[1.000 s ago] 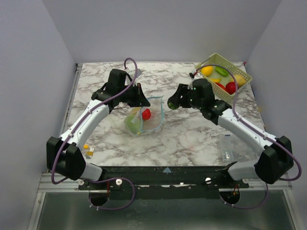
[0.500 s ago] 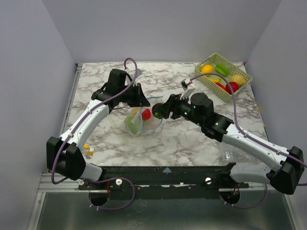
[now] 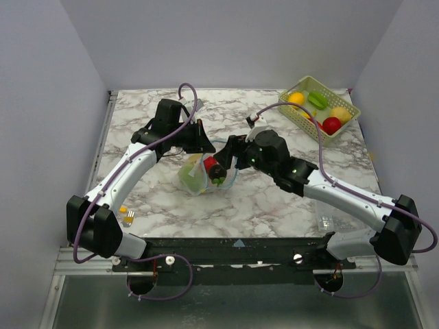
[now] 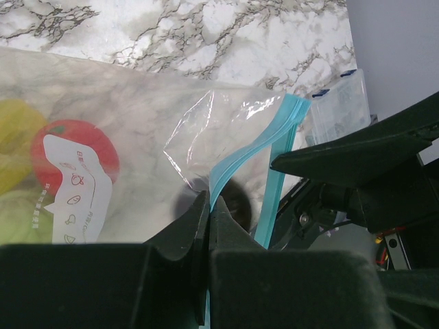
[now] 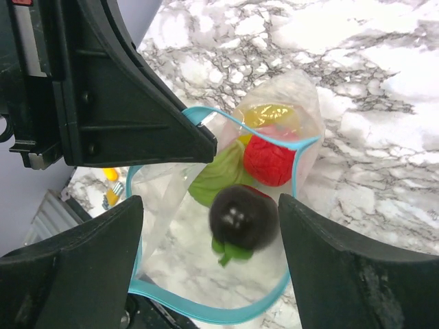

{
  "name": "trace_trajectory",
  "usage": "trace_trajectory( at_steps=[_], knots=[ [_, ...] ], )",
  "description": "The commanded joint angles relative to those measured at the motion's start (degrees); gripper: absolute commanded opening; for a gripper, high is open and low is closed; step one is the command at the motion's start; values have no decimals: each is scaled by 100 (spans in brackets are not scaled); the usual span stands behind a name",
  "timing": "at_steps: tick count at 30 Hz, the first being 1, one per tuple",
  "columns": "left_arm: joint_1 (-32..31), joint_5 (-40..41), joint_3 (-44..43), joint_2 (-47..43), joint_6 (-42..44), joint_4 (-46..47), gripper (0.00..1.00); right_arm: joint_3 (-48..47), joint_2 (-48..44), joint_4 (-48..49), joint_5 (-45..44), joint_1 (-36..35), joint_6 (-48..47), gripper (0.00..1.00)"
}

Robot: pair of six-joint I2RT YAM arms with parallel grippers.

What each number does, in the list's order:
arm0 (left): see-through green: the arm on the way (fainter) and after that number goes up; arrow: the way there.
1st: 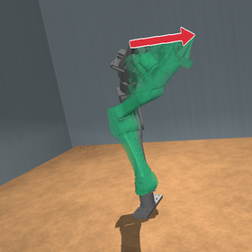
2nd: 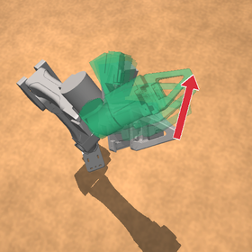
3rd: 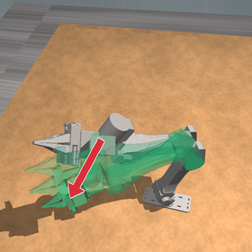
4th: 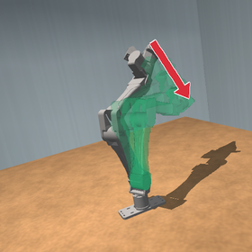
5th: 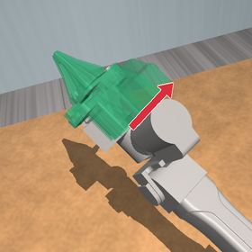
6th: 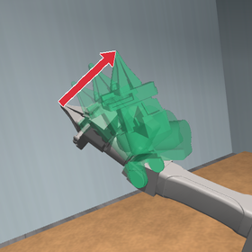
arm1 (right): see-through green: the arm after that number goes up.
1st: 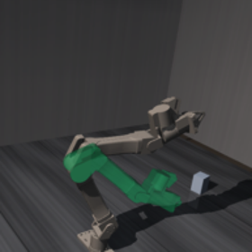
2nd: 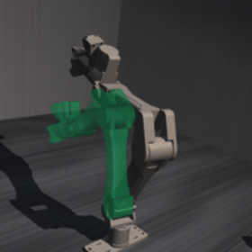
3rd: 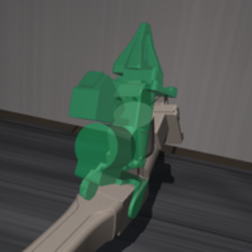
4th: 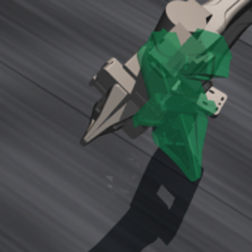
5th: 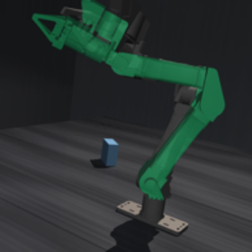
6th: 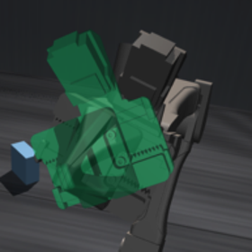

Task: Place the food in the zip-top bag and seal the zipper
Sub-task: Place the fake fruit in the zipper food storage bag, then pick up the fake fruit from the bin.

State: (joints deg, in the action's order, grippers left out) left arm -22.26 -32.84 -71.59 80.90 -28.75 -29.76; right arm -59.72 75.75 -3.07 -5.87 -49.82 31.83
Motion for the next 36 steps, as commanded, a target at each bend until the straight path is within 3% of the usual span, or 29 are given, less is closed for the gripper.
trace_trajectory(
  at_steps=[1,14,22,30,36],
  knots=[
    [-24,-43,-128,72,63,-3,0,-180,-20,-58,-293,-19,-114,83],
    [-24,48,-158,566,108,-38,0,-1004,388,-1096,-1674,201,-500,82],
    [-33,25,-297,895,163,-198,0,-1523,827,-1350,-838,2078,-121,81],
    [-33,125,-323,640,234,-246,0,-2224,1498,-1909,-2753,3266,-219,81],
    [-41,-18,-274,518,157,-171,0,-2331,2153,-1737,-3361,4184,-771,81]
  ],
)
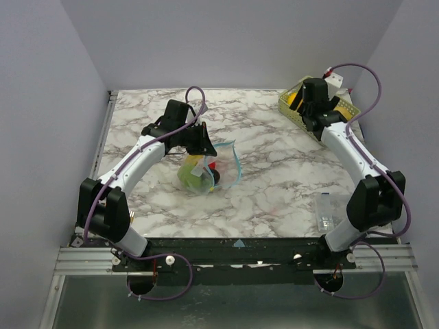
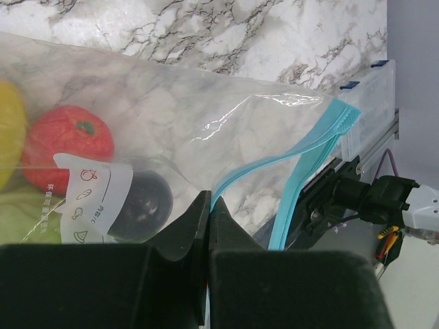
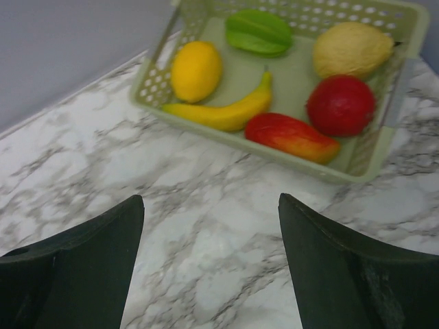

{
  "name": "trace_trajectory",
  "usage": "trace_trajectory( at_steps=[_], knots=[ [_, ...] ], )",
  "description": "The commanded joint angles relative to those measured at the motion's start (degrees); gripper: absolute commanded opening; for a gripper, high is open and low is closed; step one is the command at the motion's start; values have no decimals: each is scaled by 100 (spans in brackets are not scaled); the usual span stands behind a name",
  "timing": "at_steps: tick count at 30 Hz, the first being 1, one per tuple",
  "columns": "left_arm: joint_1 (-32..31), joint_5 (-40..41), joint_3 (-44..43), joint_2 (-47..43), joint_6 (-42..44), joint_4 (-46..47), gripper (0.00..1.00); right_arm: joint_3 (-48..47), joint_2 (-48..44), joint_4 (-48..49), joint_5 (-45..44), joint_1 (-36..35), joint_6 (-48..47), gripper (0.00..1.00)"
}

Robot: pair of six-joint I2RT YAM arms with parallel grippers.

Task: Place the food in the zip-top bag and seal the zipper
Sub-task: Pick up the fake fruit from the bin.

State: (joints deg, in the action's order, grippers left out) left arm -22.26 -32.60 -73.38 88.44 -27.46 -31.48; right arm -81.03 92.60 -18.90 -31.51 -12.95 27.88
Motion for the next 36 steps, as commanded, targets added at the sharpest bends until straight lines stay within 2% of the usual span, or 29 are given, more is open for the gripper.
trace_trajectory(
  at_steps=[1,5,13,32,33,36],
  knots=[
    [-41,-28,-89,-271,30,9,0,-246,617,-106,-712,625,-460,80],
    [-41,-1,-80,-342,31,15,0,-775,1313,-292,-500,991,-619,78],
    [-41,-36,-62,-363,4,46,0,-1625,2456,-382,-480,1255,-942,77],
    [-59,-72,-44,-439,2,72,0,-2208,3686,-492,-720,1589,-1031,75],
    [-59,-59,-49,-449,4,64,0,-2260,3768,-492,-711,1593,-1039,75],
    [-59,-56,-50,-448,13,54,0,-2380,3916,-517,-629,1599,-1057,64]
  ],
)
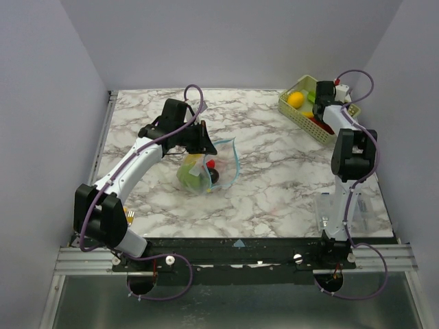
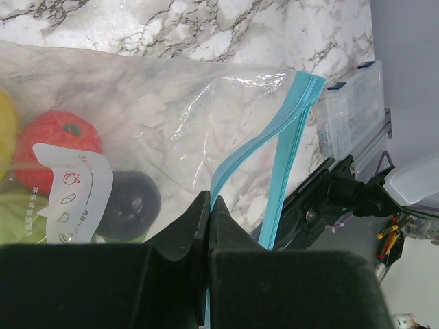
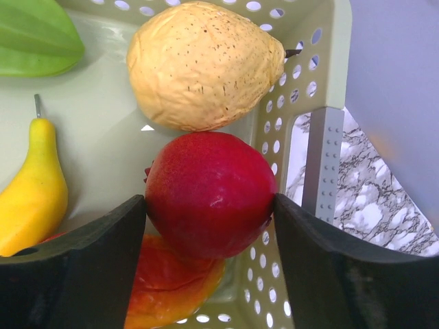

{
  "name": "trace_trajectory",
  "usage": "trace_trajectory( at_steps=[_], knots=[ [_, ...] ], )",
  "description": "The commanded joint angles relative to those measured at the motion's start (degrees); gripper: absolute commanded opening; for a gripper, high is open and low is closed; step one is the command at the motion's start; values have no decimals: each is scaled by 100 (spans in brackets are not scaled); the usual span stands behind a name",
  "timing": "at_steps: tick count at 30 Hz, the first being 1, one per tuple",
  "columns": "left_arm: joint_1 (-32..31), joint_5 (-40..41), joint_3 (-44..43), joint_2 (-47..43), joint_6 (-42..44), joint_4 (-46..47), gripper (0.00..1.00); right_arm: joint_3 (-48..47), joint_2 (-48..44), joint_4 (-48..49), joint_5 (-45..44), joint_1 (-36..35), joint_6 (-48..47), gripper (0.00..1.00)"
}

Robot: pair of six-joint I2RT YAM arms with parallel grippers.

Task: Place the food in the zip-top bag and seal the zipper
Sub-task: Pick up the fake fruit from the bin, then place the fake fruit in the zipper food storage bag.

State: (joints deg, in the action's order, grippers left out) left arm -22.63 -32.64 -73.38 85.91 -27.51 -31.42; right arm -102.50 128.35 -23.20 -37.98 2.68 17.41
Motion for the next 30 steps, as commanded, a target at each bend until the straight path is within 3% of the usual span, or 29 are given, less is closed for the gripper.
trace_trajectory(
  at_steps=[1,5,11,19,24,30],
  knots=[
    [-22,-49,-52,-193,17,50,0,-259,377,-105,47,33,-12,62],
    [-19,-43,-53,-202,17,45,0,-264,338,-147,45,32,3,53],
    [-39,-56,-36,-189,1,66,0,-80,-239,-80,307,36,38,21],
    [-39,-75,-44,-170,0,66,0,357,-1177,83,1101,32,128,2],
    [-48,-136,-36,-128,-35,84,0,1137,-2027,258,2120,29,478,0],
    [-65,-128,-22,-163,-34,97,0,2646,-3429,1096,4197,11,1068,0]
  ],
)
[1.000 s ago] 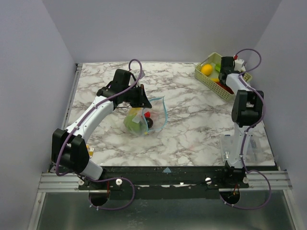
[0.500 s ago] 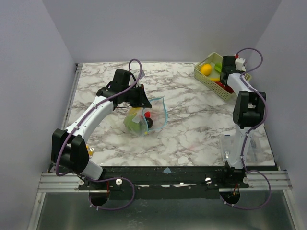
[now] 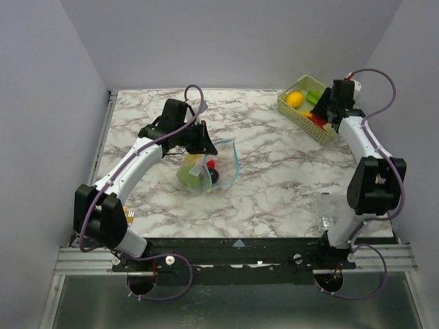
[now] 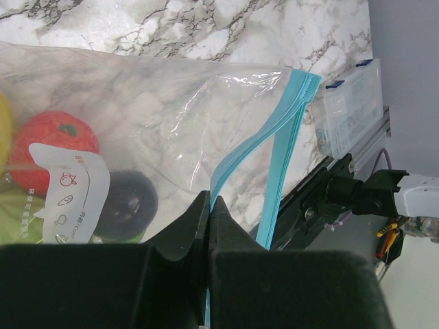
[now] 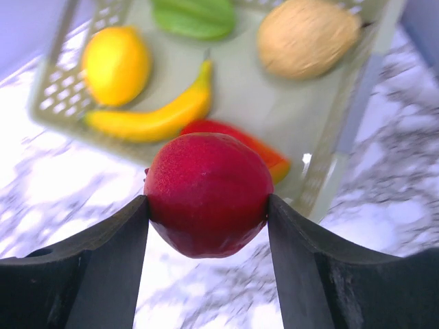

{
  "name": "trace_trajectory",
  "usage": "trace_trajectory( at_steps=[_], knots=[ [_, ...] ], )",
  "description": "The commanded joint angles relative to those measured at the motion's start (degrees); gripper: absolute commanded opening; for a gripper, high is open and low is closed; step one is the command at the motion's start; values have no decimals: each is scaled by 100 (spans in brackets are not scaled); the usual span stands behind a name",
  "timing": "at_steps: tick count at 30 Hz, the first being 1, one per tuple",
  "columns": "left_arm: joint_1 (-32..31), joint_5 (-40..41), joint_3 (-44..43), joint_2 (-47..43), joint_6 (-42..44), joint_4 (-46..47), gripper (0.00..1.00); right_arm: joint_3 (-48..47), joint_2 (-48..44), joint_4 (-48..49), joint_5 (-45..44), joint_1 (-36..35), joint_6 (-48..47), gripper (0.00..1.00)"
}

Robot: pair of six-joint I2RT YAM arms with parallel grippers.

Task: Place the food in the zip-top bag and seal the zipper
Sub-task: Place the fake fruit in the zipper food storage bag.

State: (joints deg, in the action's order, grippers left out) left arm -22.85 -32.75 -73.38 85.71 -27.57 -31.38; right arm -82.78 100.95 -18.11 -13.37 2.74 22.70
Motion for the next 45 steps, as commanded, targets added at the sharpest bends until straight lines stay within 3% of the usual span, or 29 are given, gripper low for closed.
trace_trajectory(
  at_steps=[1,7,16,20,25,32,35,45],
  knots=[
    [-44,-117,-27,-158,-29,91,0,896,-876,671,2047,-14,639,1],
    [-61,-120,-27,-185,-29,79,0,1807,-1959,1121,3459,-340,1204,0],
    [-70,-59,-44,-249,6,61,0,2644,-3354,1964,4208,-2181,1539,1],
    [-71,3,-44,-282,25,49,0,2977,-3543,2275,3884,-3197,1646,1],
    [-79,11,-19,-345,49,87,0,3039,-3243,2109,2786,-4230,1470,0],
    [-81,121,35,-494,77,151,0,2911,-2851,1829,1460,-4789,958,3],
    [-79,201,39,-561,92,142,0,2863,-2708,1828,902,-4942,936,10],
    [-79,259,9,-557,129,88,0,2545,-2213,1593,745,-4991,1122,72]
  ],
)
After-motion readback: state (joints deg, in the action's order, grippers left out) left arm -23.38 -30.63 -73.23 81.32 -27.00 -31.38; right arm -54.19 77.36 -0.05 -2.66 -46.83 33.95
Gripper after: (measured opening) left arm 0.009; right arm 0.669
